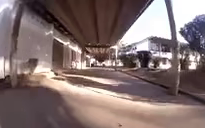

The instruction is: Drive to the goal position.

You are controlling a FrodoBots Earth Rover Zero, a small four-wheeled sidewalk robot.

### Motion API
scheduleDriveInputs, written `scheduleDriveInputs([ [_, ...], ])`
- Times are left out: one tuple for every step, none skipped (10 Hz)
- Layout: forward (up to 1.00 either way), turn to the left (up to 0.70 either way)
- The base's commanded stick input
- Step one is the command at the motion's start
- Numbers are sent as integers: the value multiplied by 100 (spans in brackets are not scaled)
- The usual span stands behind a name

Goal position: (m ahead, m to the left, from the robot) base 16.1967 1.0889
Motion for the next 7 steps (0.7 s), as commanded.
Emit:
scheduleDriveInputs([
  [85, 0],
  [85, 0],
  [85, 0],
  [85, 0],
  [85, 0],
  [85, 0],
  [85, 0],
])
